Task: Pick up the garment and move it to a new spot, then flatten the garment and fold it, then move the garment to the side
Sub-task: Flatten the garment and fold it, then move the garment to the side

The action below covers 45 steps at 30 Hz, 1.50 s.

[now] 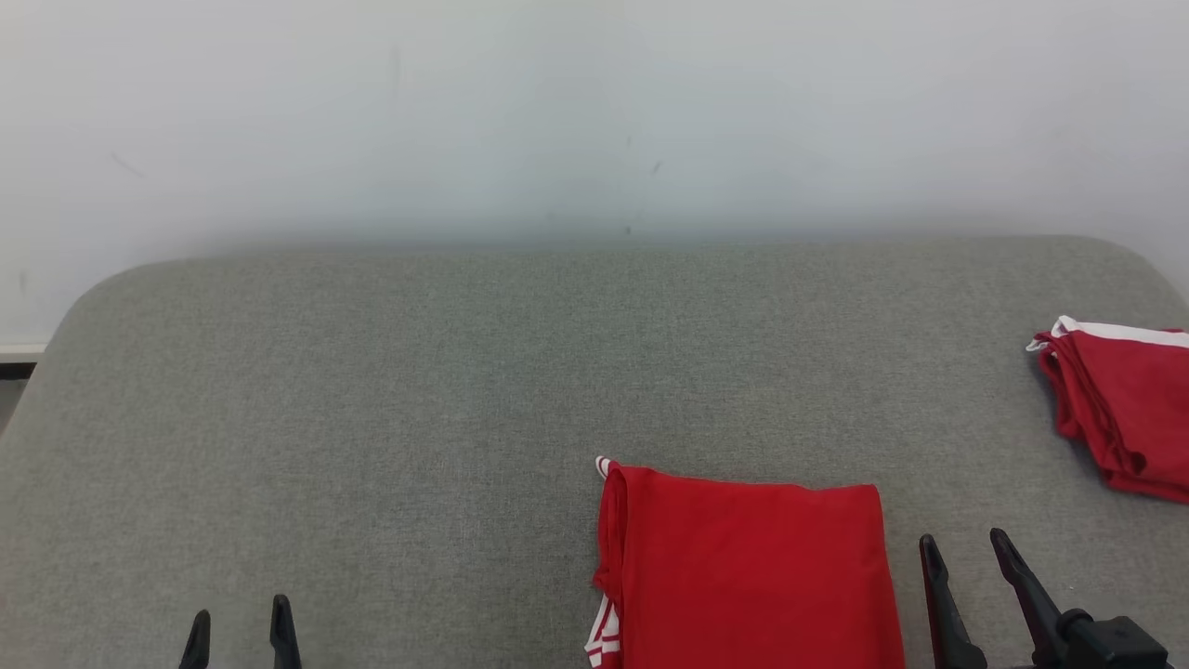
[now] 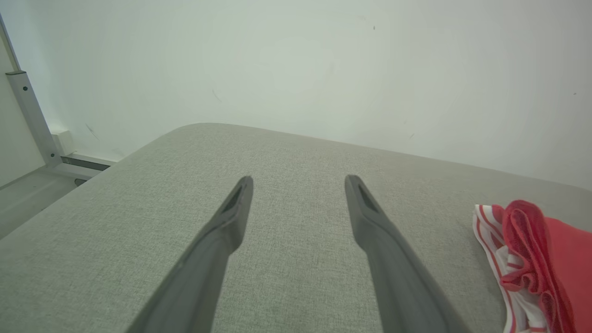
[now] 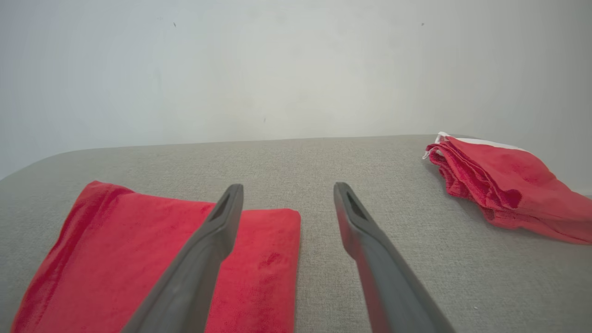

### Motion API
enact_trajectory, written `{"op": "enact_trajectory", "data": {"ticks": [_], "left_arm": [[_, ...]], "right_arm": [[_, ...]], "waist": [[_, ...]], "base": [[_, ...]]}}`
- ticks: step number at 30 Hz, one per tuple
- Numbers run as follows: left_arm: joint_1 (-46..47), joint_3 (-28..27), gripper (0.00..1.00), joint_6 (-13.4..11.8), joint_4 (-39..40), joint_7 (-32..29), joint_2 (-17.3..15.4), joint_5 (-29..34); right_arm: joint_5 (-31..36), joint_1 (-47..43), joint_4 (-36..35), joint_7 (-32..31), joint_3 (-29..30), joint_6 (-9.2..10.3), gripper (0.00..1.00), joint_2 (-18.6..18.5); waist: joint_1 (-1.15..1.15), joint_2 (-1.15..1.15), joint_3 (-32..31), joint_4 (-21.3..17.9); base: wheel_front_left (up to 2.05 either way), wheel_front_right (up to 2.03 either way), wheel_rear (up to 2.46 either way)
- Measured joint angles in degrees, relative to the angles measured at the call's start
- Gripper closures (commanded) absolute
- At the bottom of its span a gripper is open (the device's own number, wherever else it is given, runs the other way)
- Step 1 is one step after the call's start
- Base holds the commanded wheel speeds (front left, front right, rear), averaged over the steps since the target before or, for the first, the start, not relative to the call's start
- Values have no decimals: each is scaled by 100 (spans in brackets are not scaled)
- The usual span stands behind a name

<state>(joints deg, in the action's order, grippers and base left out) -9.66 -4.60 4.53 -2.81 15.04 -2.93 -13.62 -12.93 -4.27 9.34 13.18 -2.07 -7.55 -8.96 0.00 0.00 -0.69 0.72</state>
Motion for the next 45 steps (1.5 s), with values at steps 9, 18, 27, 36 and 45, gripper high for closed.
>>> {"op": "enact_trajectory", "data": {"ticks": [9, 18, 27, 36, 45], "left_arm": [[-36, 70, 0, -33, -290, 0, 1, 82], [155, 49, 0, -8, -710, 0, 0, 82], [387, 80, 0, 12, -877, 0, 0, 101], [482, 63, 0, 59, -894, 0, 0, 129], [482, 77, 0, 101, -909, 0, 0, 121]], "right_arm": [[145, -8, 120, 156, -2, 0, 0, -9], [32, 104, 350, 180, -170, 0, 0, -59], [-79, 383, 593, 180, -328, 0, 0, -73], [-121, 437, 682, 181, -354, 0, 0, -62], [-188, 469, 781, 181, -359, 0, 0, -53]], "waist": [[0, 0, -189, -187], [0, 0, -302, -330], [0, 0, -281, -386], [0, 0, -247, -369], [0, 0, -226, -362]], "base": [[0, 0, 0], [0, 0, 0], [0, 0, 0], [0, 0, 0], [0, 0, 0]]}}
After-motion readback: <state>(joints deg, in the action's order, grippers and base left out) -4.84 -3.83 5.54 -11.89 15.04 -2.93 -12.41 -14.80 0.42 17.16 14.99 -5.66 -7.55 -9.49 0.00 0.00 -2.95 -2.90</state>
